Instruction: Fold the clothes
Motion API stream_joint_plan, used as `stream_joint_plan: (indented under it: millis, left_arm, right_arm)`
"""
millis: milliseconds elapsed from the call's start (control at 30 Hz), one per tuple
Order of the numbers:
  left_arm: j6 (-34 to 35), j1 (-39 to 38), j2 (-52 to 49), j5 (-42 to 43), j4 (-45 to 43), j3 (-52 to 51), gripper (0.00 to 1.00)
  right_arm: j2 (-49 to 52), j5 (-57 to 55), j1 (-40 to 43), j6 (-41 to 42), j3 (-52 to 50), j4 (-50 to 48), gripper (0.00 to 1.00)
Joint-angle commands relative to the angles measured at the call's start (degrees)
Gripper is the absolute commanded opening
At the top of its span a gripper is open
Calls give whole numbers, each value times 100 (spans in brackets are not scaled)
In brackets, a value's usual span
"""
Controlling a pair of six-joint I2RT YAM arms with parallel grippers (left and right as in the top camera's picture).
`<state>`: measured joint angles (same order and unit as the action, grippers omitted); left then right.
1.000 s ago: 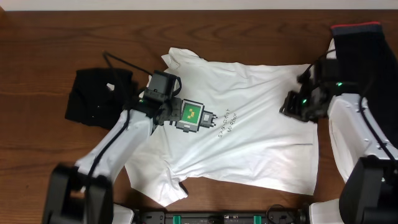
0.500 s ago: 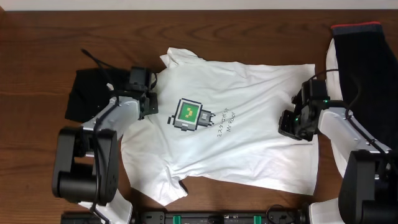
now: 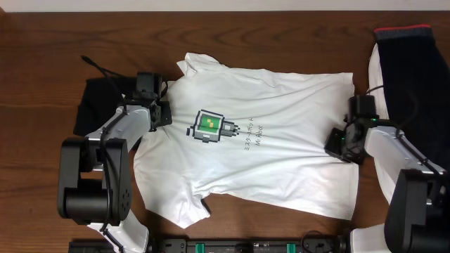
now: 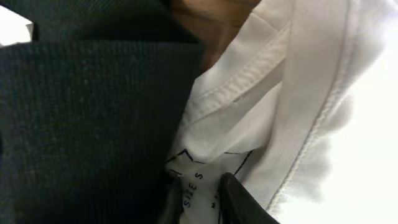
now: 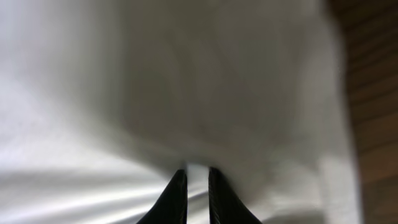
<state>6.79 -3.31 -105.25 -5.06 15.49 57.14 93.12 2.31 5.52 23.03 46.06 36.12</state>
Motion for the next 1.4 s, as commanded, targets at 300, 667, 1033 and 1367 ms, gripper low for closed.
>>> stream_joint_plan:
  millis: [300,667,1033,1367]
  left_arm:
    - [-57,87,743,533,820,433,54]
    - [-57,-275,1386,1521,1665,431,40]
    - [-59,-903,1698,1515,2428,433,23]
    - [-57,-903,2017,1513,2476,433,23]
  right_arm:
    - [-221,986,444,-1137,695,-72,28]
    - [-96,1891,210,-1102,1113,-74,20]
    - [1473,1742,-227,-743,1115,-1377,1]
    - [2828,1019,-155,-374,1506,-2347,1]
